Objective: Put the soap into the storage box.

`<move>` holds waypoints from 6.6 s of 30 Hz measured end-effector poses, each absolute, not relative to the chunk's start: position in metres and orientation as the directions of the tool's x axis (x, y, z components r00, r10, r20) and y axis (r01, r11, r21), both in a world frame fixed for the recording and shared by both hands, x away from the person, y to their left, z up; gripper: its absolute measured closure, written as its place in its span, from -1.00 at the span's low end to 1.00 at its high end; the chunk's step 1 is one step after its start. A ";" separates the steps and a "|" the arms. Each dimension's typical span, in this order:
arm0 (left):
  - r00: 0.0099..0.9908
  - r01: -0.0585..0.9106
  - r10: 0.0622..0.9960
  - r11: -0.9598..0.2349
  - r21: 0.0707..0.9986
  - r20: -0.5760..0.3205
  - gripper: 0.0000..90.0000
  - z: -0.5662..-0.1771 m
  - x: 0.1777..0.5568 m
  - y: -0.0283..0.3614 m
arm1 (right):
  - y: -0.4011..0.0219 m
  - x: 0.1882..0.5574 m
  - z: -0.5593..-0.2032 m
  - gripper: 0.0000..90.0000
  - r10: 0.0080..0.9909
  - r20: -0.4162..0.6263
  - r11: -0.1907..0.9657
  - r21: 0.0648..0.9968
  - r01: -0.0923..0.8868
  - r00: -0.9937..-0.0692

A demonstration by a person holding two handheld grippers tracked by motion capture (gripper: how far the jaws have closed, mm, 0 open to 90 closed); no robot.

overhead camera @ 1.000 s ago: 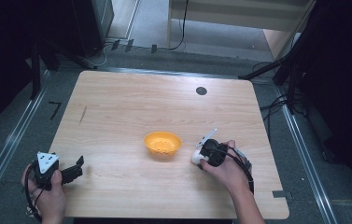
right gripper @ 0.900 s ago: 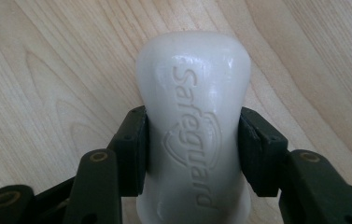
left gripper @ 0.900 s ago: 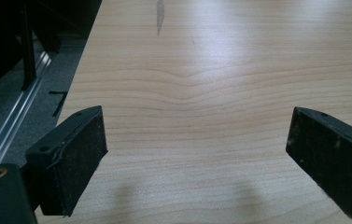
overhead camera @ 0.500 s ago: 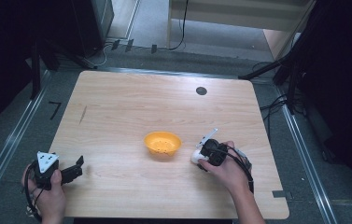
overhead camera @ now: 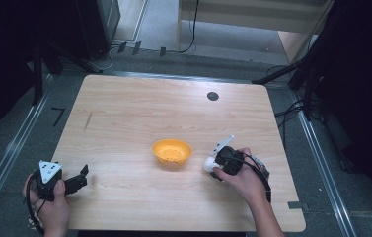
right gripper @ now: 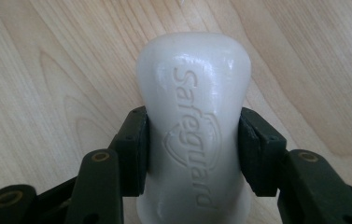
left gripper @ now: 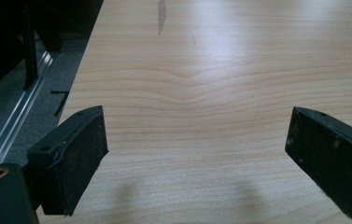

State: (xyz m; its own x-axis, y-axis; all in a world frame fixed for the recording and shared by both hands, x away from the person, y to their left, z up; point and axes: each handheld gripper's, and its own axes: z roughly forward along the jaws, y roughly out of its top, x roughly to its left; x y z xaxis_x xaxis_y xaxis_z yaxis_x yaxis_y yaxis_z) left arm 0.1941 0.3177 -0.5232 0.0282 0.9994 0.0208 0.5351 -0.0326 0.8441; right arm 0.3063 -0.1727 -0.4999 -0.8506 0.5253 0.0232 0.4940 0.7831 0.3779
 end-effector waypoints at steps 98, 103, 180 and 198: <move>0.033 0.533 0.999 -0.025 0.846 0.009 -0.86 -0.523 0.195 0.318 | -0.052 0.363 -0.451 0.13 0.149 -0.056 0.905 0.409 0.114 -0.987; 0.033 0.532 0.999 -0.025 0.846 0.008 -0.86 -0.523 0.194 0.318 | -0.047 0.365 -0.455 0.13 0.133 -0.050 0.907 0.408 0.101 -0.990; 0.032 0.527 0.999 -0.018 0.849 0.001 -0.86 -0.523 0.194 0.319 | -0.190 0.334 -0.485 -1.00 0.561 0.006 0.686 0.556 0.469 -0.828; 0.033 0.528 0.999 -0.025 0.849 0.010 -0.86 -0.523 0.194 0.318 | -0.240 0.303 -0.506 -1.00 0.688 0.039 0.511 0.682 0.522 -0.725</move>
